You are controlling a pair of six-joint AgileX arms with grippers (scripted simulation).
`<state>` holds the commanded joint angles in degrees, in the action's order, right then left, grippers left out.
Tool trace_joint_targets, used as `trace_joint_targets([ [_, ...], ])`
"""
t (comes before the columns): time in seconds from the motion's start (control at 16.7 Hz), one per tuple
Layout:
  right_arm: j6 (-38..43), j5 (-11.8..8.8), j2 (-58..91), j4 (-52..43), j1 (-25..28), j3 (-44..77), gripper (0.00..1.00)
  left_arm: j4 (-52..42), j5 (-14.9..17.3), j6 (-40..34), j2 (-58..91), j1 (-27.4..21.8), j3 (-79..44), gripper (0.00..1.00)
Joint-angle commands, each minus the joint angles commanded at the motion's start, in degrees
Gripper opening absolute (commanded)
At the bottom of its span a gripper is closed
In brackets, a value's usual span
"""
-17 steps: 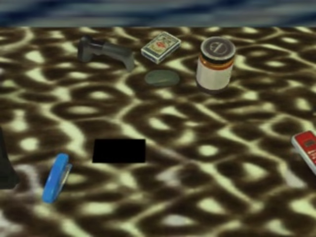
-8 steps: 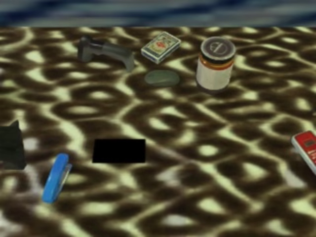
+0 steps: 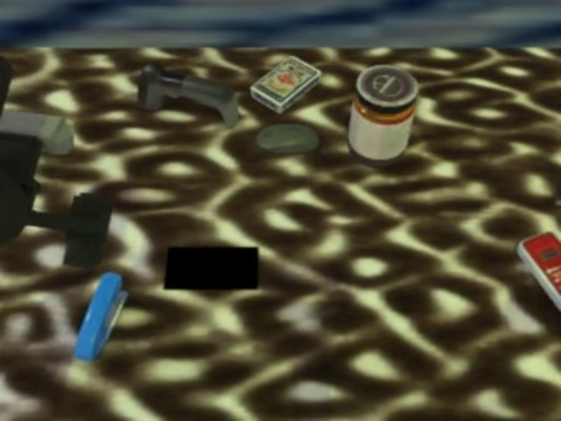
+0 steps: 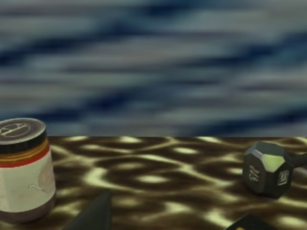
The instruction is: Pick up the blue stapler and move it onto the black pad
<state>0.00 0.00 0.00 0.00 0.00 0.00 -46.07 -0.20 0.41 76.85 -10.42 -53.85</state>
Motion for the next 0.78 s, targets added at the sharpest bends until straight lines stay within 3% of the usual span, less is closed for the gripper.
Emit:
trace_joint_targets([
  [0.42,0.0,0.0,0.0,0.0,0.0,0.0,1.0,-13.5,0.2,0.2,22.6,-3.4,-17.6,1.0],
  [0.78,0.0,0.0,0.0,0.0,0.0,0.0,1.0,-14.9,0.2,0.2,25.1,-3.8,-19.8,1.0],
])
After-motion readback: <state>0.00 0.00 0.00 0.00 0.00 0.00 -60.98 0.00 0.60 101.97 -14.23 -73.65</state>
